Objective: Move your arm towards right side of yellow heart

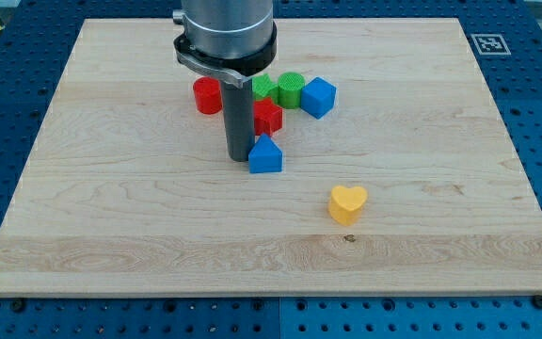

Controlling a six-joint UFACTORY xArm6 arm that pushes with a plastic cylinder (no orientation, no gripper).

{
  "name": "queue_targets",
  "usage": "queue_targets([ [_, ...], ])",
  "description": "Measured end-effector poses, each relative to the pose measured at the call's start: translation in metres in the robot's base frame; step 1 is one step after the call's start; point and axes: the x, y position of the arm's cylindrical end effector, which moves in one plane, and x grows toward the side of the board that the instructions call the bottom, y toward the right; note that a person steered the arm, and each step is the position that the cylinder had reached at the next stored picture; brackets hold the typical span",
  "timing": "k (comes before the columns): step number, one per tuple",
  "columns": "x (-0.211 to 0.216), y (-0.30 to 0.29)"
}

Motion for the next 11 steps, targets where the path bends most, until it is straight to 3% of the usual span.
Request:
queue_targets([
  [2,0.019,-0.026],
  [4,0.155,-0.044],
  [5,0.159,-0.011],
  [7,0.159,0.165],
  [8,0.158,0.17],
  [9,0.127,0.17],
  [10,0.054,0.17],
  [11,0.054,0.17],
])
